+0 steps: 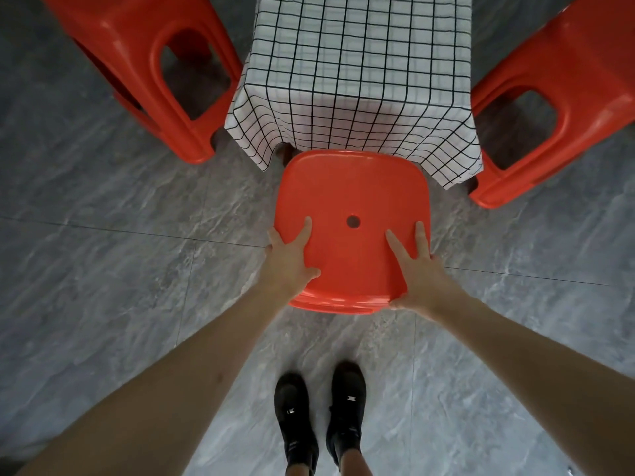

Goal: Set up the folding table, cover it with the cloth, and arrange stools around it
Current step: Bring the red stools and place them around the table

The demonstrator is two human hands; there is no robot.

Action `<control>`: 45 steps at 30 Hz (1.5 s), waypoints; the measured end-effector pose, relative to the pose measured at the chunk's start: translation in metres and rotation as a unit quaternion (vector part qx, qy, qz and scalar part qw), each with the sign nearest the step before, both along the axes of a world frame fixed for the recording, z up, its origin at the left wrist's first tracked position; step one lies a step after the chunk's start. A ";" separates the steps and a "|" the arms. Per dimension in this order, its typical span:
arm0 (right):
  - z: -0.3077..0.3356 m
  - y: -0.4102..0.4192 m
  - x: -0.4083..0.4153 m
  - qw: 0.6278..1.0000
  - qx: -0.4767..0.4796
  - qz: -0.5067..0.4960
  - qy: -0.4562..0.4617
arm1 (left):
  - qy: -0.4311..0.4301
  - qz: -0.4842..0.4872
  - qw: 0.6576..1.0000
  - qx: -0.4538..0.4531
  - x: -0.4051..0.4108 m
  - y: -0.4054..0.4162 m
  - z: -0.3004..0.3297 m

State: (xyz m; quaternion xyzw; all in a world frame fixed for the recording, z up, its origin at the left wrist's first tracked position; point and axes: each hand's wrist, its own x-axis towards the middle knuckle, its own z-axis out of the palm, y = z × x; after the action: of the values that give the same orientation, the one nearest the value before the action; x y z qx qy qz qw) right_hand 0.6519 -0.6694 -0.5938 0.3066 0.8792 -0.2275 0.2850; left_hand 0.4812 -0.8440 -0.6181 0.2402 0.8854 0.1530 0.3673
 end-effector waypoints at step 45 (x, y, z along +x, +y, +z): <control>0.580 -0.340 -0.157 0.821 0.028 0.453 0.347 | 0.452 0.217 0.864 -0.054 0.052 -0.380 0.572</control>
State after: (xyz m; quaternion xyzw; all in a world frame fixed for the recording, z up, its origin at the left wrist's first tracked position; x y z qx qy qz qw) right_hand 0.4954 -1.0091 -0.0143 -0.2179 0.9656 -0.1397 0.0233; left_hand 0.5330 -1.2236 -0.0458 0.0646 0.9910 0.0551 -0.1031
